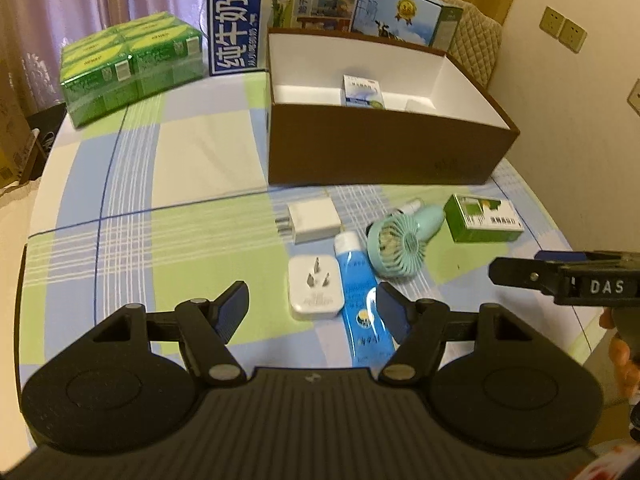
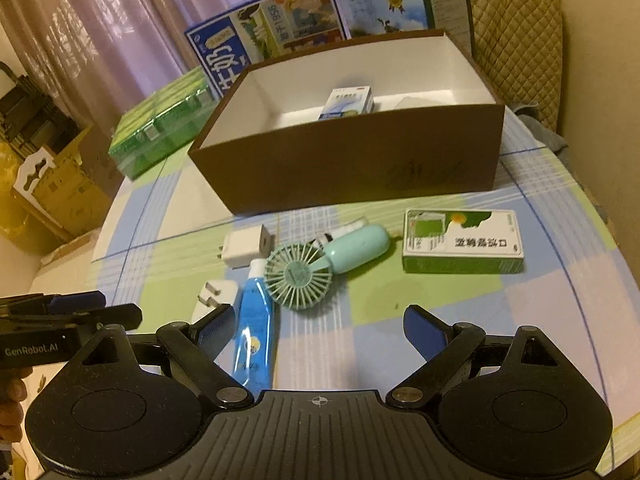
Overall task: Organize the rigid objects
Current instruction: 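Withdraw both tools from the box toward the remaining table items, then lower the left tool onto the white smart plug and close on it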
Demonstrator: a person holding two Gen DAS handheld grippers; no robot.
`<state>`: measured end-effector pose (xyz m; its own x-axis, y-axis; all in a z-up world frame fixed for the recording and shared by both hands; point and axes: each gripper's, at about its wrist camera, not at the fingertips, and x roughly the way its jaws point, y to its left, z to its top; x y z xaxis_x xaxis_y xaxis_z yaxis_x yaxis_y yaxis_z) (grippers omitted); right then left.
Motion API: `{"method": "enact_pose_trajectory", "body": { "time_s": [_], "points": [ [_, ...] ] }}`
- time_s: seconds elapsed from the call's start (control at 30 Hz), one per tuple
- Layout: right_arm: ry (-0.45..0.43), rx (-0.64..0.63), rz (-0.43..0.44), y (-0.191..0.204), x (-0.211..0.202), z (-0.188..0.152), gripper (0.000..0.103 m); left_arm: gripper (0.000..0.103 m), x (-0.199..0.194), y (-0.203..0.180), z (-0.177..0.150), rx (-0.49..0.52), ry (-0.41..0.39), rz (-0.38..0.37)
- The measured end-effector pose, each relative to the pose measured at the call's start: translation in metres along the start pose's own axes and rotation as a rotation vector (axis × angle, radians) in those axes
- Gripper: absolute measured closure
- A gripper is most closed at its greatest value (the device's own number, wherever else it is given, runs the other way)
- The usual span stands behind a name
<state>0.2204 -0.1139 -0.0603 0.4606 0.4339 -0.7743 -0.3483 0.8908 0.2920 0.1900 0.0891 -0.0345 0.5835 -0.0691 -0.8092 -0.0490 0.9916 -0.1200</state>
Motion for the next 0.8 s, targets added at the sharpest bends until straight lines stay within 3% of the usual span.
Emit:
{"method": "enact_pose_trajectory", "body": {
  "time_s": [0.37, 0.8],
  "points": [
    [0.031, 0.0, -0.034, 0.008, 0.02, -0.01, 0.015, 0.036, 0.017, 0.003, -0.011, 0.016, 0.025, -0.024],
    [0.076, 0.024, -0.067, -0.008, 0.046, -0.004, 0.02, 0.037, 0.063, 0.002, -0.009, 0.01, 0.084, -0.027]
  ]
}}
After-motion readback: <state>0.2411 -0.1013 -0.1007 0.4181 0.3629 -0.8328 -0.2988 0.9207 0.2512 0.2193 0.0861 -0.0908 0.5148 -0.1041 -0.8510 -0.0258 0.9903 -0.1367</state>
